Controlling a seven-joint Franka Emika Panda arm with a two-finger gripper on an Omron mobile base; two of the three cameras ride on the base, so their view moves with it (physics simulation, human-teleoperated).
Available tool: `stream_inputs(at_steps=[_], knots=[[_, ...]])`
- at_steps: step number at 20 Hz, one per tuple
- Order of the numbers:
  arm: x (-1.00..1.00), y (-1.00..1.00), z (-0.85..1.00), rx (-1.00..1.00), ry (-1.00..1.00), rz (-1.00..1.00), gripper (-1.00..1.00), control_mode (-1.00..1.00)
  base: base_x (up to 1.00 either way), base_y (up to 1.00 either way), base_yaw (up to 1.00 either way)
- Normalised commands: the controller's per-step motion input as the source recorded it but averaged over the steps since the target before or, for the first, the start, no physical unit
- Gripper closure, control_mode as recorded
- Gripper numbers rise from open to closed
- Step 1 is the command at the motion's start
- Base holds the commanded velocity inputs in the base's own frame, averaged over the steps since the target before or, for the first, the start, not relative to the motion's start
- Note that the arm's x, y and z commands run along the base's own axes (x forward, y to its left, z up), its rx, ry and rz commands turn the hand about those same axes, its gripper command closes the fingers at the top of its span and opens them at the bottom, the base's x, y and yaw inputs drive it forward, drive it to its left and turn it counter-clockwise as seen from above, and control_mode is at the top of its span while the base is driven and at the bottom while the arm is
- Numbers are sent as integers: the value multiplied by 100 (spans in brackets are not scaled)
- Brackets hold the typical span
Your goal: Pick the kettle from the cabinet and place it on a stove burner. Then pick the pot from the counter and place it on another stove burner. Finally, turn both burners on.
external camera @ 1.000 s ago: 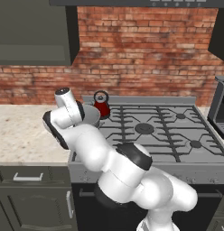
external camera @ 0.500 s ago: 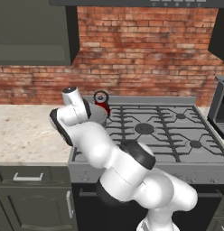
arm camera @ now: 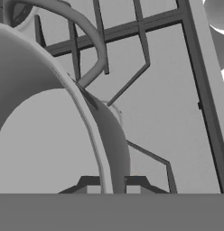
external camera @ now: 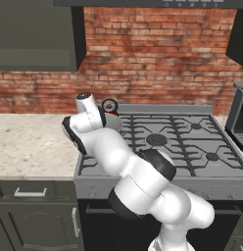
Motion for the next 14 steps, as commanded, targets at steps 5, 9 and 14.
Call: stream_inputs(at_steps=[5,9,14], knots=[[0,-15,-8,0,0,-5,100,-100,0,0,0],[0,-13,-8,0,0,-4,100,-100,0,0,0],[-7,-13,-6,0,0,-5,100,-100,0,0,0]])
